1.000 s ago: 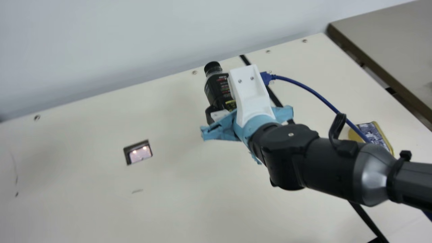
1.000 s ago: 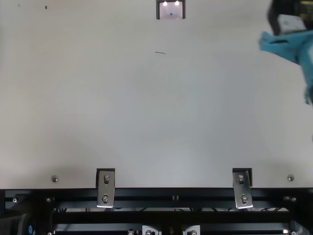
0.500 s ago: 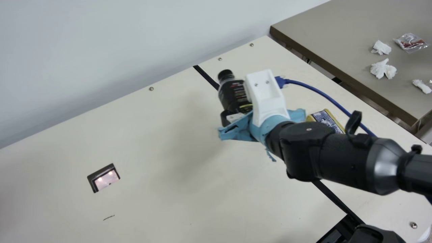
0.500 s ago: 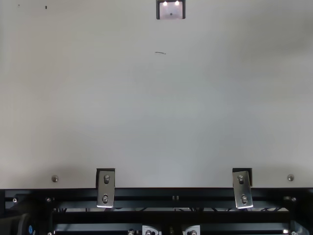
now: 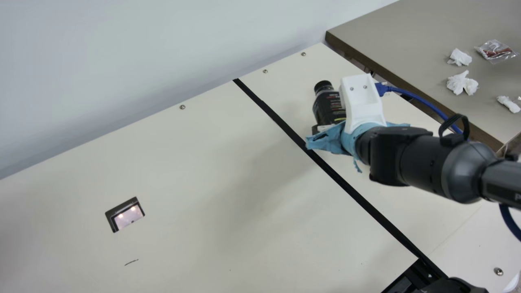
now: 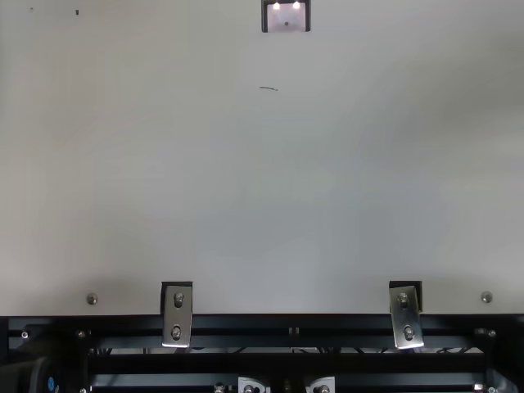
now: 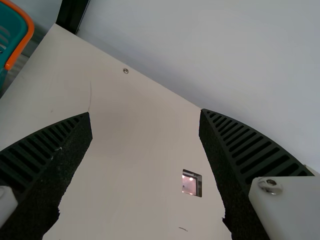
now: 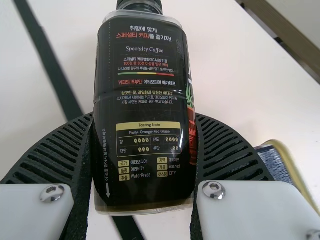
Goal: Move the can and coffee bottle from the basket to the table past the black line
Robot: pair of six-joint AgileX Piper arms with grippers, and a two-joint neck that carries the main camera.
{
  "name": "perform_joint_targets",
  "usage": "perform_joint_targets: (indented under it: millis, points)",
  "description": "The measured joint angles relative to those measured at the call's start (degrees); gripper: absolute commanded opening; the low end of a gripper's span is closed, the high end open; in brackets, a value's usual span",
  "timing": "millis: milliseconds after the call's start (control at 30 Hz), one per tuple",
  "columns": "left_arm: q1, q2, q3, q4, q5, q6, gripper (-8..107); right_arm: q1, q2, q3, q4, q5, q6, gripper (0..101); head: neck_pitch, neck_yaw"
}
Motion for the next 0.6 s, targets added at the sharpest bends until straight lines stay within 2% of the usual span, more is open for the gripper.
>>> perform_joint_targets:
  millis: [267,400,600]
  points:
    - [0.0,0.0,0.0,0.0,0.0,0.0,90,-7.61,4.84,-2.35,-2.35,3.14,-2.64,0,0.0,0.0]
    - [0.0,0.0,0.0,0.0,0.0,0.0,90,-8.33,6.42,-2.78,-3.68,4.63,-2.64,0,-0.29,0.0]
    - [0.0,0.0,0.0,0.0,0.0,0.0,90,-8.37,8.0,-2.72,-5.23,4.93,-1.68,0,-0.29,0.0]
